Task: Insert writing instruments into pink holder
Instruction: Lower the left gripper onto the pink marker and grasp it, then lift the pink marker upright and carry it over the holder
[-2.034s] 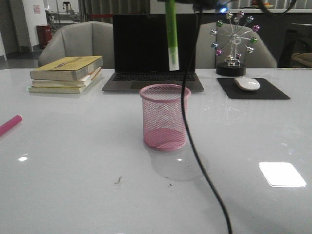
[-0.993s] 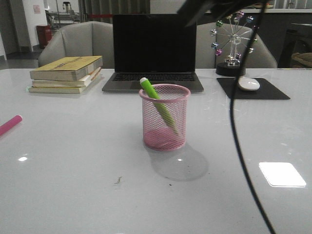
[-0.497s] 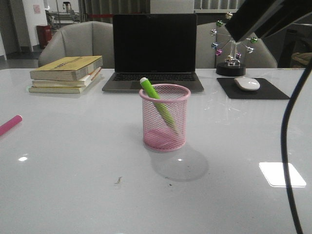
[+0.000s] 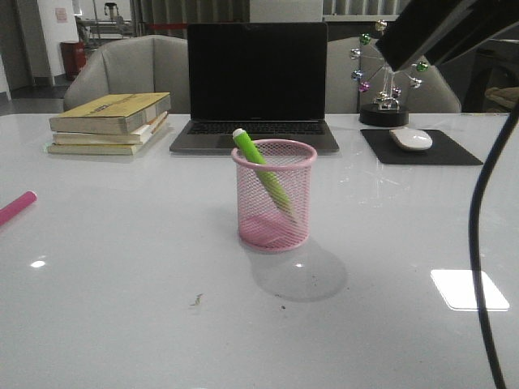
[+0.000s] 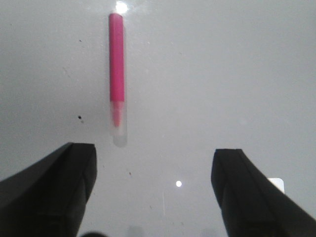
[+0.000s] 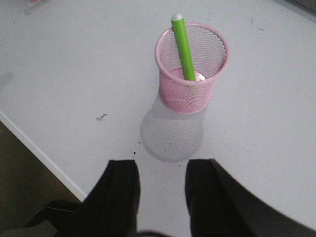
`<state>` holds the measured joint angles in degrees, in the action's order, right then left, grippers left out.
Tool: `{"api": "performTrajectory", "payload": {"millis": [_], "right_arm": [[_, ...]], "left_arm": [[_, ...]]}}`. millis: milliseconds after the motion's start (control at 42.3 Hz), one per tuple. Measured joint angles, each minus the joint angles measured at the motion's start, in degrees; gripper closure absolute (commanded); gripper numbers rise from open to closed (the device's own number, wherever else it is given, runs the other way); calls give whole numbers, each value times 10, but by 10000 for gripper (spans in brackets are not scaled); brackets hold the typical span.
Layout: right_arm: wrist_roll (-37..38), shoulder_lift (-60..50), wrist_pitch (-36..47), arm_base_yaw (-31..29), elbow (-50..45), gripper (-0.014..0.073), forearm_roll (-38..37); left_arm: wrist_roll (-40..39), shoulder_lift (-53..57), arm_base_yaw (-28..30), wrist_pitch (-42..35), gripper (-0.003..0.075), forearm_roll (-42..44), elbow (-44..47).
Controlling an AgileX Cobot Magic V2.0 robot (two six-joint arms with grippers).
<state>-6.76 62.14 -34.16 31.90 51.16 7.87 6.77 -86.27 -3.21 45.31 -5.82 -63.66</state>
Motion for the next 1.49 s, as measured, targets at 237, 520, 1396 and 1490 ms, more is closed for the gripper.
{"api": "performTrajectory", "payload": {"millis": [237,520,1396,1490], "right_arm": [[0,0,0,0,0,232,0],[0,0,0,0,0,232,0],[0,0,0,0,0,232,0],[0,0,0,0,0,232,0]], "left_arm": [[0,-189,15,26,178,3,-155],[0,-347,15,63,181,3,-303],[0,-401,15,75,629,30,-346],[0,-384,15,59,629,19,-335]]}}
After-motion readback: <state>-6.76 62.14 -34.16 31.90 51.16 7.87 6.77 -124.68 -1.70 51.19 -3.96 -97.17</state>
